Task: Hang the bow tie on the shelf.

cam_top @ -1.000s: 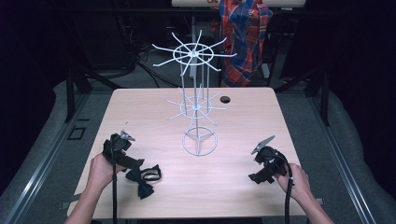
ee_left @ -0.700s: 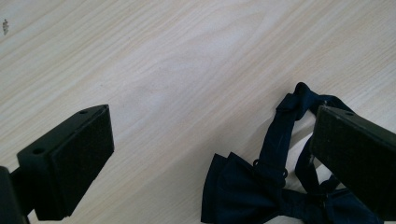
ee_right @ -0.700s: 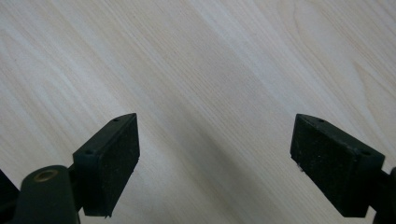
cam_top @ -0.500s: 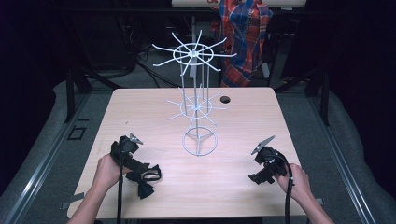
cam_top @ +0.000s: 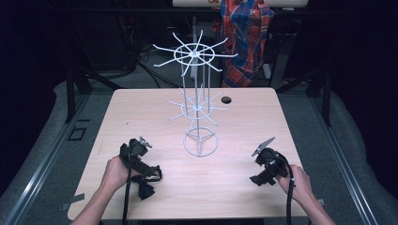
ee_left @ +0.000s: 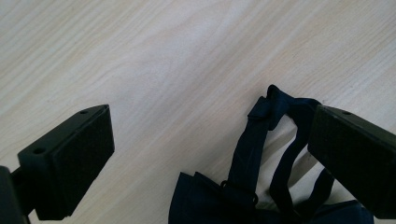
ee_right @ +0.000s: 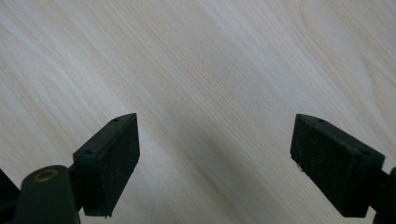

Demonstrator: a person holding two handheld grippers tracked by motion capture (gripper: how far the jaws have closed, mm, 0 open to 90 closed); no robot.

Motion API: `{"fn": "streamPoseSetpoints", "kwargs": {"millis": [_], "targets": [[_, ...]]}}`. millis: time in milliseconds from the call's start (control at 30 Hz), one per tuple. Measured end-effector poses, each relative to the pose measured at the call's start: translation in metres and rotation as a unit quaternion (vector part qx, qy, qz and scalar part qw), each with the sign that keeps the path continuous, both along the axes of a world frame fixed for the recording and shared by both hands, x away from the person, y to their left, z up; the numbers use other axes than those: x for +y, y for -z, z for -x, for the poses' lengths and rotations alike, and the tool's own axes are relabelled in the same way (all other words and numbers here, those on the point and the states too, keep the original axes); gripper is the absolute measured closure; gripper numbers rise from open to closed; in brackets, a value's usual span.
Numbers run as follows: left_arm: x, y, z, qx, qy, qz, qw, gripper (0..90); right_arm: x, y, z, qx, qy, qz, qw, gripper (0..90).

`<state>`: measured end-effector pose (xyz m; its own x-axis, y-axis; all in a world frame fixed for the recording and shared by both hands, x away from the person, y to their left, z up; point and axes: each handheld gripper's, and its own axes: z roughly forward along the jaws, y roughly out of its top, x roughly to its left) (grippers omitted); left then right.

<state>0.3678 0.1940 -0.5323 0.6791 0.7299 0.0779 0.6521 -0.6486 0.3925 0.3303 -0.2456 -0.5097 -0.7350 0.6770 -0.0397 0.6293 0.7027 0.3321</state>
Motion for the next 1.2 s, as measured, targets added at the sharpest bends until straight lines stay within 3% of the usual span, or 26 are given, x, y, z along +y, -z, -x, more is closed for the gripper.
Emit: {"fn": "streamPoseSetpoints", "kwargs": {"millis": [33, 133, 167, 267, 400, 600, 933, 1200], "targets": [[-0.001, 0.001, 0.000, 0.002, 0.002, -0.001, 1.0000, 5.2, 0.001, 0.002, 0.001, -0.003, 0.006, -0.009, 0.9999, 15.4], [-0.003, 0.004, 0.000, 0.005, 0.002, -0.008, 1.0000, 11.1, 0.000, 0.000, 0.000, 0.002, -0.001, 0.002, 1.0000, 15.3], [-0.003, 0.004, 0.000, 0.007, 0.005, -0.008, 0.9999, 14.6, 0.001, 0.002, 0.001, -0.003, 0.008, -0.010, 0.9999, 15.4], [-0.003, 0.005, 0.000, 0.014, 0.013, -0.009, 0.9998, 20.0, 0.000, 0.002, 0.001, 0.000, 0.005, -0.006, 1.0000, 15.4], [-0.006, 0.009, 0.002, 0.030, 0.046, -0.010, 0.9984, 42.3, 0.001, 0.001, 0.000, 0.003, 0.000, 0.003, 1.0000, 15.4], [-0.009, 0.012, 0.003, 0.040, 0.061, -0.016, 0.9972, 59.5, 0.001, 0.001, 0.000, 0.002, 0.001, 0.003, 1.0000, 15.4], [-0.011, 0.015, 0.006, 0.041, 0.072, -0.042, 0.9957, 79.2, 0.001, 0.001, 0.000, 0.005, -0.001, 0.006, 1.0000, 15.4], [-0.008, 0.012, 0.005, 0.038, 0.066, -0.029, 0.9967, 85.2, 0.001, 0.001, 0.000, 0.005, -0.002, 0.008, 1.0000, 15.4]]}}
